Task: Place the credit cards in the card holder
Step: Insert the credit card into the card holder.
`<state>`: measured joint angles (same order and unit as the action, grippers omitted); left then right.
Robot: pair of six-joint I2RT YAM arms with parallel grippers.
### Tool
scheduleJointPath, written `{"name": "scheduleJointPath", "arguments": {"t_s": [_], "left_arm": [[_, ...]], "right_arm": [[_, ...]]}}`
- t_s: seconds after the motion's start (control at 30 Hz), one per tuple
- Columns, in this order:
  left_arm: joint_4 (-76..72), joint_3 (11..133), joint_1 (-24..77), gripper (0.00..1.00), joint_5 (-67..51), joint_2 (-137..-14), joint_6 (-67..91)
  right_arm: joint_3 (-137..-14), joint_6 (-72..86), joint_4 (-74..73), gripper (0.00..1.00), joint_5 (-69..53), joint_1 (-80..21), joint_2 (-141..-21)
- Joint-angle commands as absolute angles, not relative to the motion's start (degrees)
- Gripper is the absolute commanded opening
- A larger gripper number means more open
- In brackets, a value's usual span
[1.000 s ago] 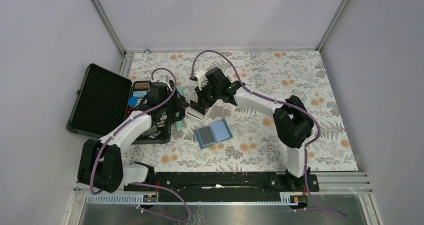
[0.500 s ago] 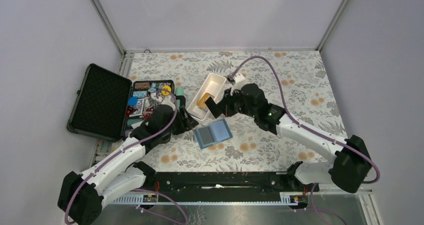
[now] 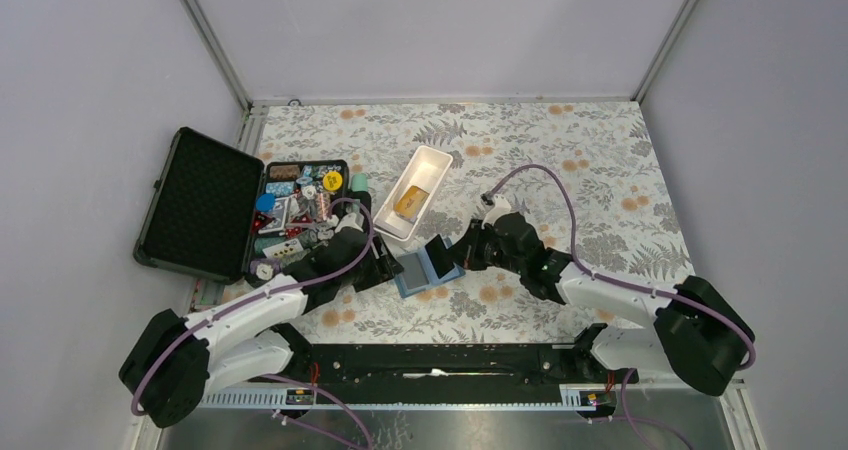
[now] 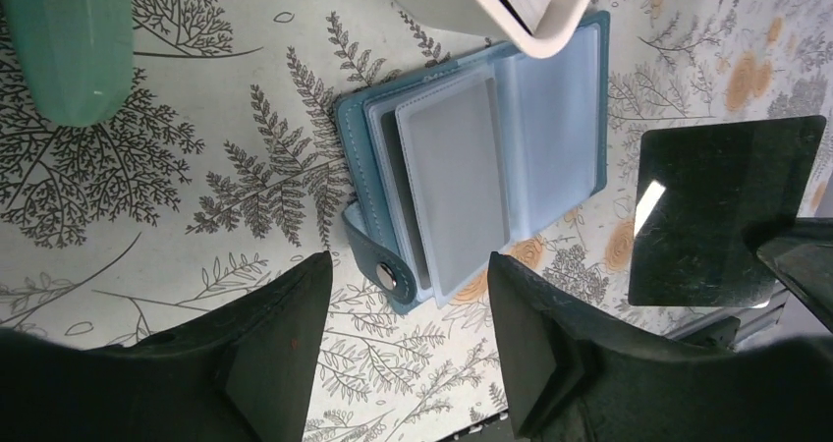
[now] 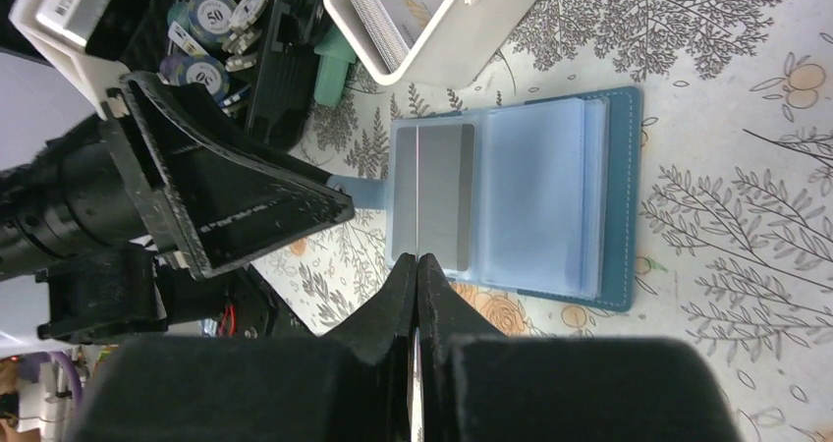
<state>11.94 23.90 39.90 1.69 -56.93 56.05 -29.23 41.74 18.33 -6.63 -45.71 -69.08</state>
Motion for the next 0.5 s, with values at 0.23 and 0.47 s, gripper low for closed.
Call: {"name": "scheduleJointPath", "arguments": {"t_s": [0.23,0.47], "left_arm": [[2.2,23.0,40.2,0.60,3.6,-63.5,57.7],[1.8,22.9,40.2,0.56,4.6,-66.2,57.5]], "right_arm": [[-28.4,44.8,31.1,0.00,-5.7,-46.0,-77.6],[-27.3,45.9,36.4,0.00,-7.3,-46.0,-83.0]]}}
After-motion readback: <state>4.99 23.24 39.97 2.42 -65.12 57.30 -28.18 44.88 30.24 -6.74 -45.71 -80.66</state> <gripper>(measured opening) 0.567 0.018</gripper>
